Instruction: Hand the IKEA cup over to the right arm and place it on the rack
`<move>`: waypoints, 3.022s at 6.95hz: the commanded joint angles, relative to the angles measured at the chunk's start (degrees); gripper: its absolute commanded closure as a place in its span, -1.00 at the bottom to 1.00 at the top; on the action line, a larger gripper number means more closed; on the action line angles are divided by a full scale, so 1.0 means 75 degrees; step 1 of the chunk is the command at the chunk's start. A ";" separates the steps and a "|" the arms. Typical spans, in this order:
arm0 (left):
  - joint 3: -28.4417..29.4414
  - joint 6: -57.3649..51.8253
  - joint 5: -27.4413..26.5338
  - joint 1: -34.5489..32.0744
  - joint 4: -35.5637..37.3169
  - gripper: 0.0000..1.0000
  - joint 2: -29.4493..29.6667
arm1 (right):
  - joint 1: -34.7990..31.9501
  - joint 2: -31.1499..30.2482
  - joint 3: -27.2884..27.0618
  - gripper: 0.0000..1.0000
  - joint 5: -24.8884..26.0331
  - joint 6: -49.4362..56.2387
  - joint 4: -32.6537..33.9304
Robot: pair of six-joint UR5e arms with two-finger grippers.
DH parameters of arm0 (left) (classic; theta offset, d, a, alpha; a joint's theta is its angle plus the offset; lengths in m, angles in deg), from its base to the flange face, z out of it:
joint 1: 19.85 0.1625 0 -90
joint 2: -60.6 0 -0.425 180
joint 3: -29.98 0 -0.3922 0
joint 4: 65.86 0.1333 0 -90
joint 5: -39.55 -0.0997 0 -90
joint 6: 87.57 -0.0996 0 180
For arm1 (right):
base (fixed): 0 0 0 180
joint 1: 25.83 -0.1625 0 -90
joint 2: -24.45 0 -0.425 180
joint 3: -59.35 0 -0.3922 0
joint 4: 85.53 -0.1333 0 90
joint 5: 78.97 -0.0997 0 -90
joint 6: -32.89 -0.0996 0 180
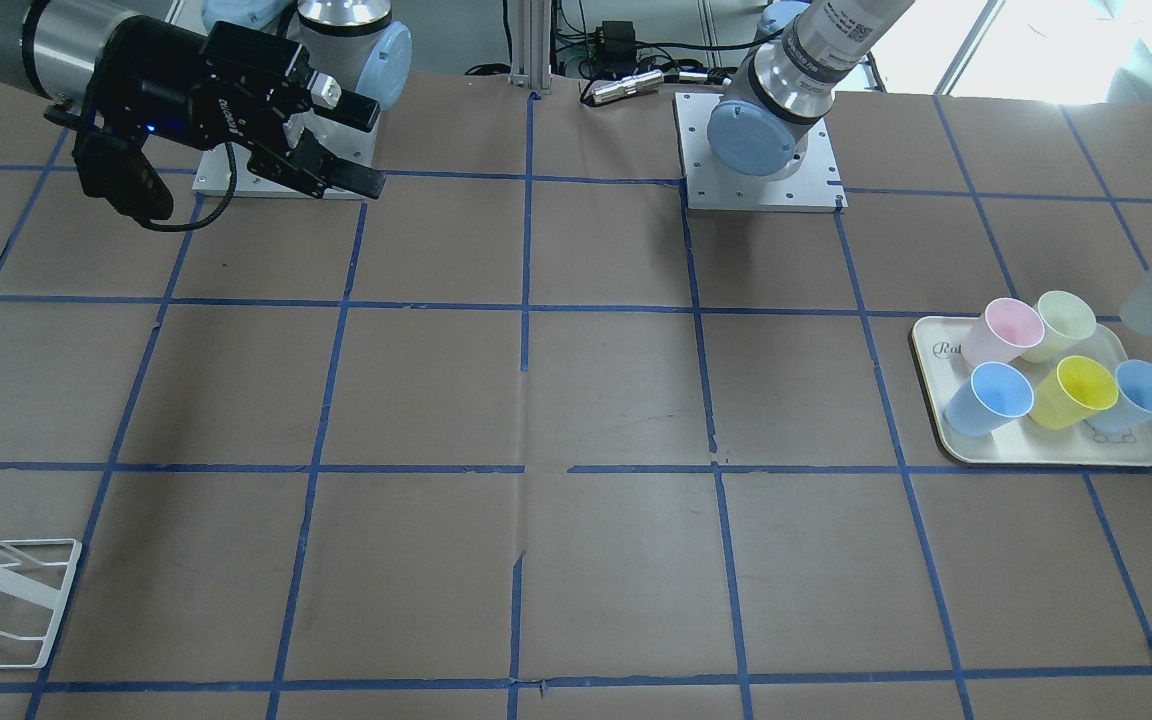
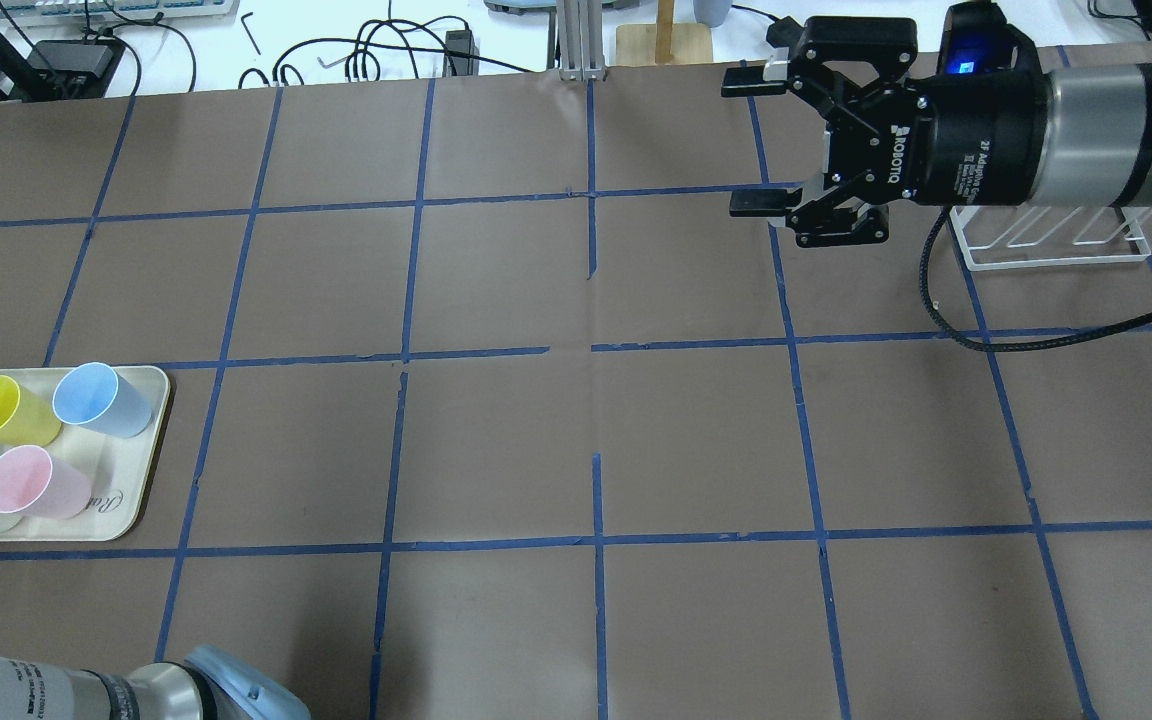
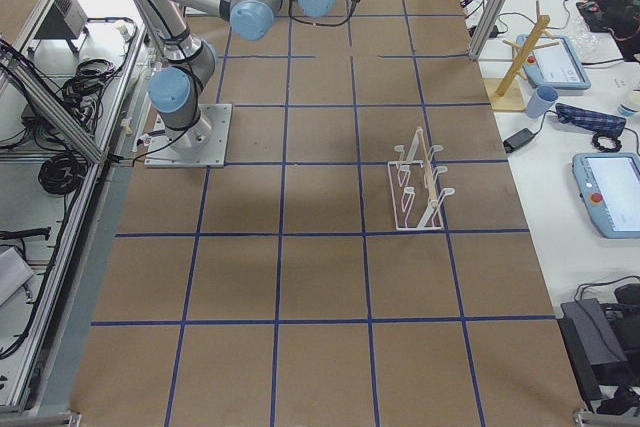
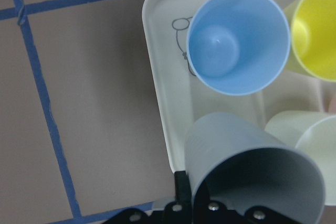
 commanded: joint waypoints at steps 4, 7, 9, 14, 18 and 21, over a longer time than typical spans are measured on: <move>0.1605 0.0040 0.3134 -0.1131 -0.8434 1.00 0.0156 | -0.0299 -0.0114 -0.0459 -1.00 -0.0327 0.1224 0.0264; -0.0862 -0.0030 0.6509 -0.2455 -0.9489 1.00 -0.0685 | -0.0299 -0.0020 -0.0553 -1.00 -0.0933 0.1274 0.0253; -0.1968 -0.0822 0.8900 -0.3964 -0.9768 1.00 -0.1575 | -0.0369 0.0003 -0.0776 -1.00 -0.1183 0.1262 0.0264; -0.2289 -0.1659 1.1086 -0.6428 -1.0134 1.00 -0.2423 | -0.0510 0.0074 -0.0800 -1.00 -0.1570 0.0093 0.0194; -0.2277 -0.1870 1.1922 -0.7438 -1.0111 1.00 -0.2446 | -0.0592 0.0202 -0.0800 -1.00 -0.1500 -0.0949 0.0251; -0.2289 -0.1870 1.2087 -0.7638 -1.0122 1.00 -0.2446 | -0.0860 0.0215 -0.0789 -1.00 -0.1476 -0.1068 0.0276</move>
